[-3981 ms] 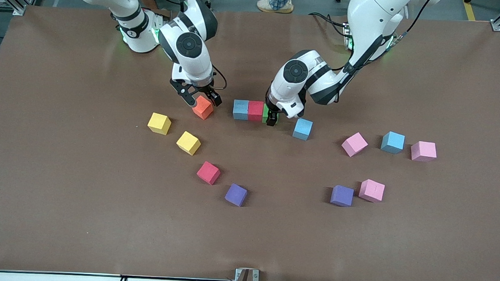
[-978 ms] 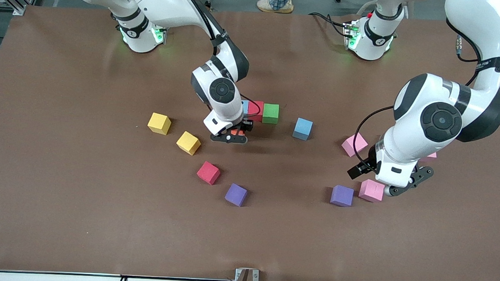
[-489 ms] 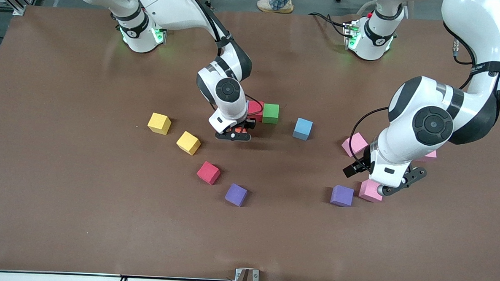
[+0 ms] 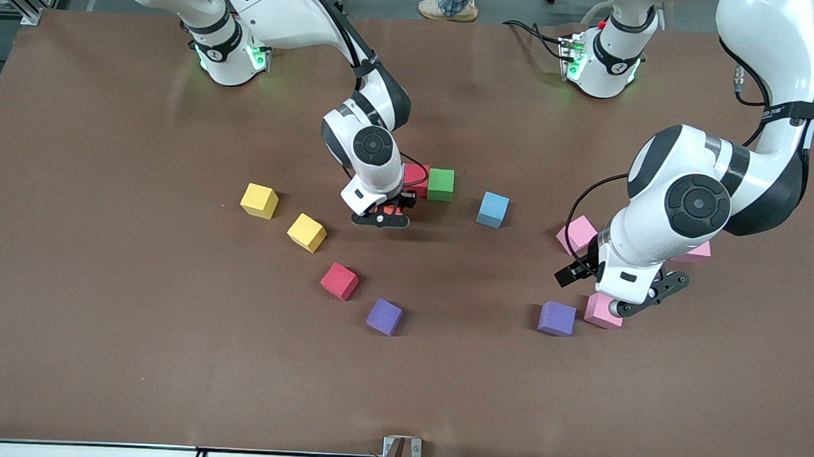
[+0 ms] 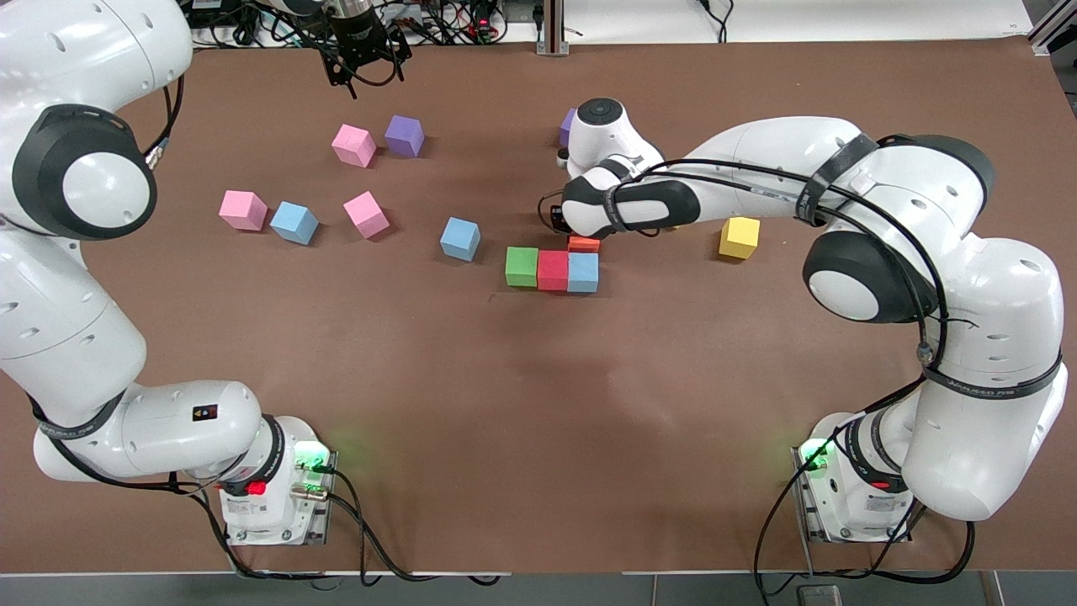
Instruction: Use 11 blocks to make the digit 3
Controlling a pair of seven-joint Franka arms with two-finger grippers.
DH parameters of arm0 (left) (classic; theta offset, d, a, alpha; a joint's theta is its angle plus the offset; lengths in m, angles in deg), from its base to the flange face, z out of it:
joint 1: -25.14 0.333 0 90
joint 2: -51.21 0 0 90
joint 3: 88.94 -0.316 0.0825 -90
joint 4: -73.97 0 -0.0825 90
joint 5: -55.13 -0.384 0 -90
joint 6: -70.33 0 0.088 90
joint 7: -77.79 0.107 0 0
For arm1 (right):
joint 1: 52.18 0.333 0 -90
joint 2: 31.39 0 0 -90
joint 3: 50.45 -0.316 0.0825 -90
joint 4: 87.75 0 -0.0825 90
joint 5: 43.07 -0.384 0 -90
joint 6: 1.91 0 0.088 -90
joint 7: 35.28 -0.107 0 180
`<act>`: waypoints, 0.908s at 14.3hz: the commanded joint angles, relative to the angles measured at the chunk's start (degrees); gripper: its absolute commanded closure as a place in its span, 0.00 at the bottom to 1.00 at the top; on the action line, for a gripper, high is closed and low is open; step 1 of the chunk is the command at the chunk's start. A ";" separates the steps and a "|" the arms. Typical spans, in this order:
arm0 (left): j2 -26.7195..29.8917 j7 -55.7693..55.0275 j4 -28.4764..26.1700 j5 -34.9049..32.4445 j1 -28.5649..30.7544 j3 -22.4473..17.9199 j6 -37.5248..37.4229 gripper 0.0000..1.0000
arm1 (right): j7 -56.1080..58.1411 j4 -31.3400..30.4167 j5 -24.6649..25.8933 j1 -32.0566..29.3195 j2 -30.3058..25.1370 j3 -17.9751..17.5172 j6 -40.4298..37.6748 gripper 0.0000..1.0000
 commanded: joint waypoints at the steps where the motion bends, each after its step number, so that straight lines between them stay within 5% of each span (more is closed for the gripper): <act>1: -0.08 0.18 0.62 -0.63 0.01 0.34 -0.98 0.00 | -0.30 -1.99 -1.21 0.75 -0.43 0.18 0.97 0.98; 13: 0.63 0.54 0.89 -0.81 0.54 0.51 -1.33 0.00 | -0.30 -2.60 -1.21 1.28 -0.51 0.18 0.61 0.98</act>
